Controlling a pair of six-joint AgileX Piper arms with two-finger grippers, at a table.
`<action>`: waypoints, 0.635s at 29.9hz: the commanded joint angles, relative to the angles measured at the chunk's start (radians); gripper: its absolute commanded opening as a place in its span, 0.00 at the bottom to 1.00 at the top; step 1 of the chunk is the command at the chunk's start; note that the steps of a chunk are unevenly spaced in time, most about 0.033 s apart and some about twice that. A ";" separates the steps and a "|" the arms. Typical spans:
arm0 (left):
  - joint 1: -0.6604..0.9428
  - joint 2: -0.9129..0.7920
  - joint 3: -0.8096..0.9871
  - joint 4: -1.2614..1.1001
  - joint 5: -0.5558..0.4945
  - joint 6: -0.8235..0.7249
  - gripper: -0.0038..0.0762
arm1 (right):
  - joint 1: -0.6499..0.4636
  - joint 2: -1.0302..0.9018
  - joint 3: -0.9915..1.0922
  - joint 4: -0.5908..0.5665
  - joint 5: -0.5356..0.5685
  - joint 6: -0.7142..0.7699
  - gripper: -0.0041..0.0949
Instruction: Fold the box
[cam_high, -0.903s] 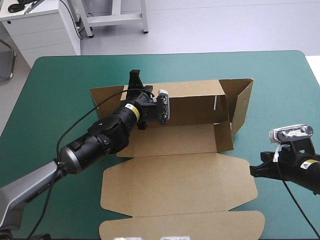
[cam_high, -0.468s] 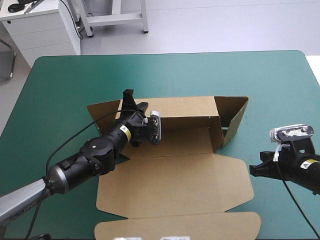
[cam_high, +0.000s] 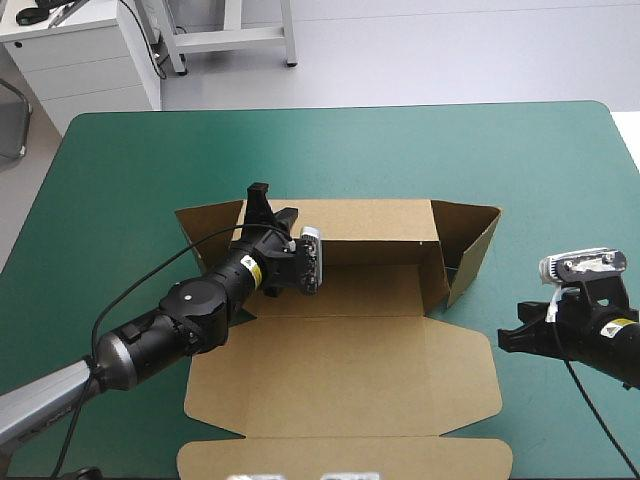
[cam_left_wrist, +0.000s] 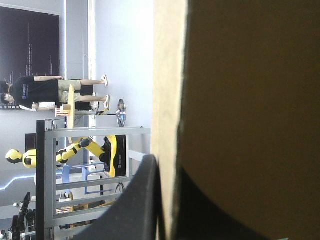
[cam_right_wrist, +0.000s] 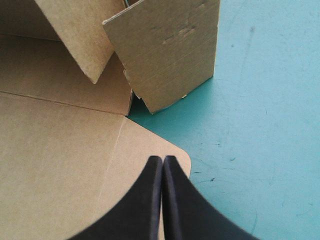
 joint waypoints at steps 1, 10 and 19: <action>-0.004 -0.011 -0.009 -0.018 -0.004 -0.030 0.04 | -0.006 -0.007 -0.031 0.048 -0.058 -0.038 0.06; -0.004 0.018 -0.002 -0.018 0.000 -0.030 0.04 | -0.006 -0.008 -0.206 0.051 -0.052 -0.025 0.66; -0.004 0.037 -0.002 -0.012 0.000 -0.035 0.04 | -0.006 0.100 -0.448 0.036 0.036 0.051 0.96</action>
